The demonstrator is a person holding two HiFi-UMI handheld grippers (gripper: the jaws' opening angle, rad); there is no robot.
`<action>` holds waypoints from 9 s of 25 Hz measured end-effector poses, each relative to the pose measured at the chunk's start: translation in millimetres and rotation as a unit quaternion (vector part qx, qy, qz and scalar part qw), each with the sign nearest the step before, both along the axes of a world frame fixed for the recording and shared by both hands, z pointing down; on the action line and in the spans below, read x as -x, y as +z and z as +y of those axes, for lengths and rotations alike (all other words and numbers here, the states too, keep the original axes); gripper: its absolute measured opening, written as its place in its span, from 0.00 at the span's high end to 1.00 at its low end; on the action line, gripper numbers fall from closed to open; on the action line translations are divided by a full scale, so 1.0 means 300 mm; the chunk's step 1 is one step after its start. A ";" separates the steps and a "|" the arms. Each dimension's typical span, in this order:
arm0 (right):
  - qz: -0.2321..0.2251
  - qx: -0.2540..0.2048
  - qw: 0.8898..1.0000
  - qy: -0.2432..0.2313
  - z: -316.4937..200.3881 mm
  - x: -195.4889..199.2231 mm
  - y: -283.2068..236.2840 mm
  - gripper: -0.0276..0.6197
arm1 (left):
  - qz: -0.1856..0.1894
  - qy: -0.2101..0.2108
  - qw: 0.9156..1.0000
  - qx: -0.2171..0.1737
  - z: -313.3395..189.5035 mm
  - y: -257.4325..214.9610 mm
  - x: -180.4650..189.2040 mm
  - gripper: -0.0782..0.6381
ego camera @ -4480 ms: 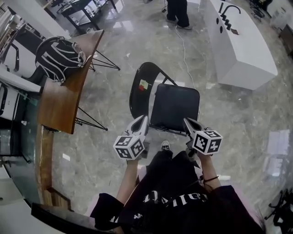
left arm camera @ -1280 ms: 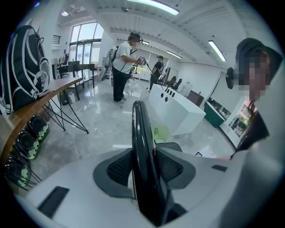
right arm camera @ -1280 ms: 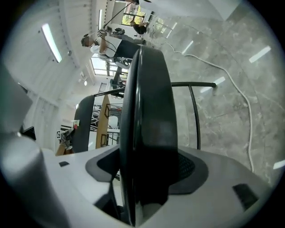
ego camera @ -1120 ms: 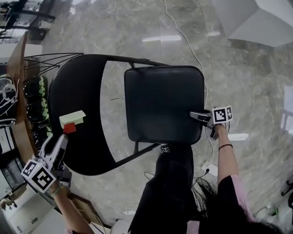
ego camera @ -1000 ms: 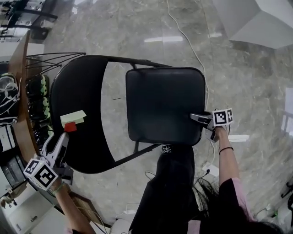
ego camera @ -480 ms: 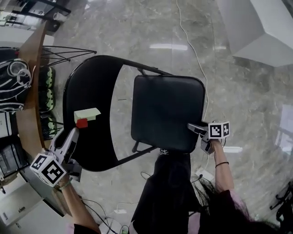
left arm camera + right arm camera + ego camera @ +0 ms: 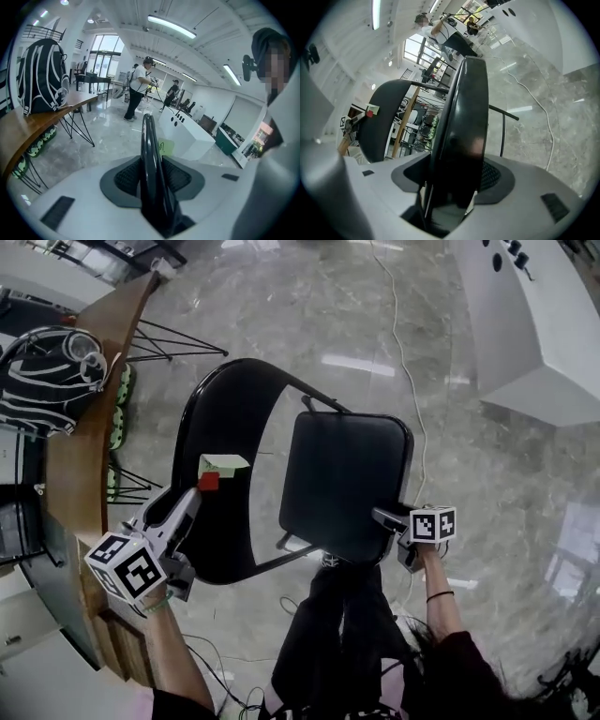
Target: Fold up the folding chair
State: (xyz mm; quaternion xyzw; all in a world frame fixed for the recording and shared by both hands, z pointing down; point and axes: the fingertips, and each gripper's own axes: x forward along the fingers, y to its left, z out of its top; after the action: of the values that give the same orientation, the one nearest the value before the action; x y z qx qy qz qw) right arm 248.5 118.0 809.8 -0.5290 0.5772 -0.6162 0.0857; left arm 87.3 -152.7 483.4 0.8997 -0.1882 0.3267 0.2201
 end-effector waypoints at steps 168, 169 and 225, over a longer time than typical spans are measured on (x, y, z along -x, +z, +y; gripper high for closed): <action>0.110 -0.095 0.958 -0.246 -2.029 1.188 -0.932 0.81 | 0.108 -0.205 0.971 -0.061 -1.330 -0.526 1.120 0.69; 0.113 -0.104 0.957 -0.247 -2.015 1.201 -0.963 0.82 | 0.114 -0.212 0.969 -0.062 -1.288 -0.536 1.116 0.73; 0.136 -0.204 0.915 -0.320 -0.207 1.187 -1.351 0.93 | 0.163 -0.301 0.939 0.034 0.748 -0.323 0.777 0.89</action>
State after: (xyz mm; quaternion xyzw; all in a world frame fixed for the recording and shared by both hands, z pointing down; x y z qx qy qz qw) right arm -107.5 55.8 404.6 -0.3657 0.8348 -0.4015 -0.0900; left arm -145.7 71.8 386.4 0.8342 -0.4003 0.1003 0.3658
